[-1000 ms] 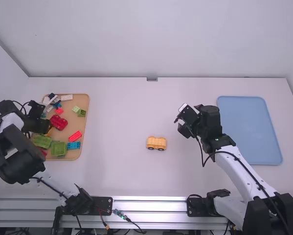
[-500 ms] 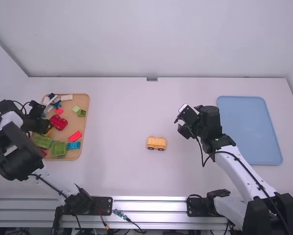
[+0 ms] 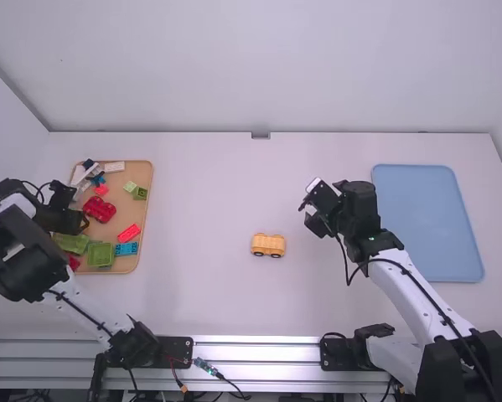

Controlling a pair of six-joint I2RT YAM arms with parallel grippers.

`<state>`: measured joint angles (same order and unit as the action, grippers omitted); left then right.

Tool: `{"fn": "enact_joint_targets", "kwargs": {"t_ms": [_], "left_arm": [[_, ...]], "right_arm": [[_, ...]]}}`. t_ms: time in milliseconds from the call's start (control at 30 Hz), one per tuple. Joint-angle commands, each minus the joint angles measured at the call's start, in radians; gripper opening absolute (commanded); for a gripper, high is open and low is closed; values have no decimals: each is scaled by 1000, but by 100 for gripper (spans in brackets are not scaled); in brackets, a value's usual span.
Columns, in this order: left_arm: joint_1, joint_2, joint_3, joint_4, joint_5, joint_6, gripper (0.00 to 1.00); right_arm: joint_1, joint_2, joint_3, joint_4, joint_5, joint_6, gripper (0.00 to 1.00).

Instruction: Assemble lego blocks to make yellow taxi

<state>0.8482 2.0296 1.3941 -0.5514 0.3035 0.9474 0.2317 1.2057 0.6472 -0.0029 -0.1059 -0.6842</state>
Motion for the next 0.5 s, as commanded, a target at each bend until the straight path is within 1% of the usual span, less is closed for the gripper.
{"fn": "enact_joint_targets", "kwargs": {"t_ms": [0, 367, 467], "left_arm": [[16, 10, -8, 15, 55, 15, 57], [3, 16, -13, 15, 126, 30, 56], [6, 31, -13, 19, 119, 30, 57]], "right_arm": [[-2, -12, -6, -1, -7, 7, 99], [-3, -12, -6, -1, -36, 4, 99], [-3, -12, -6, -1, -36, 7, 99]]}}
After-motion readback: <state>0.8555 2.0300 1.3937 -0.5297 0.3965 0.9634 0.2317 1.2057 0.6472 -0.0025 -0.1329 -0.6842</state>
